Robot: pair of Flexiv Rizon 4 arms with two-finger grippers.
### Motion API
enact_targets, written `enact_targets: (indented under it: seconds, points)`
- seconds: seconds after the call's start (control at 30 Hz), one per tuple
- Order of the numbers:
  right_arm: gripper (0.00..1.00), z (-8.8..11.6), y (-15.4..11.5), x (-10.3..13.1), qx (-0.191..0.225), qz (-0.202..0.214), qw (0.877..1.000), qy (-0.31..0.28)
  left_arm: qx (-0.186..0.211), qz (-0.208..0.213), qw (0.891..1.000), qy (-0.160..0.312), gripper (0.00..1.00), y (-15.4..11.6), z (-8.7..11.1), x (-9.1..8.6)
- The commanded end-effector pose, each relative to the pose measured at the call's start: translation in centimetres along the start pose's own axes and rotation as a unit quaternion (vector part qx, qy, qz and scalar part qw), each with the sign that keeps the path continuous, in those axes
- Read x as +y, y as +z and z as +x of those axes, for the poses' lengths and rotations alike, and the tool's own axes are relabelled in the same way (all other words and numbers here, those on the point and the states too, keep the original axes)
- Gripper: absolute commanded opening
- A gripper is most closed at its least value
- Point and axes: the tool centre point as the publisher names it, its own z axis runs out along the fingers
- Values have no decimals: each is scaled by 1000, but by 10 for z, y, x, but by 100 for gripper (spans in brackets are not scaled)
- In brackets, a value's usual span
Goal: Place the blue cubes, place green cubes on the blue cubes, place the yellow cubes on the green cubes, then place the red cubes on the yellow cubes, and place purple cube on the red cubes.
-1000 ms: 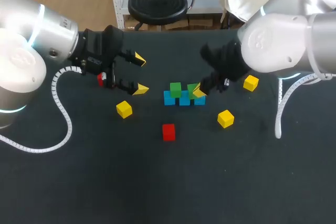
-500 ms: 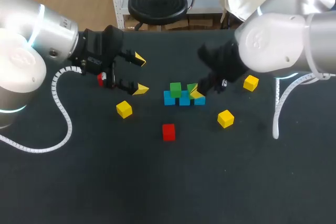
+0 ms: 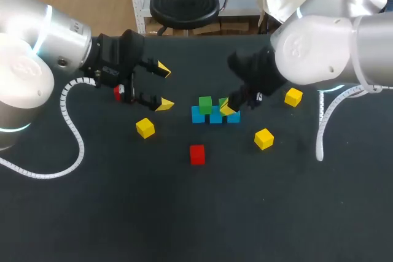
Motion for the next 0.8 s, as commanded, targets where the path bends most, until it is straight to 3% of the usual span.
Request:
enact_targets:
  seconds: [0.03, 0.47, 0.7, 0.8]
  points:
    - [0, -2, 3, -5, -1, -7, 1000, -3, -3, -1, 1000, 2, 100, 0, 2, -1]
    - [0, -4, -1, -3, -3, -2, 1000, -9, -3, -1, 1000, 2, 100, 0, 2, -1]
    - [0, -8, -29, 14, -76, 23, 996, -38, -3, -1, 1000, 2, 100, 0, 2, -1]
    - [31, -10, -46, 19, -80, 37, 995, -47, -3, -1, 1000, 2, 100, 0, 2, -1]
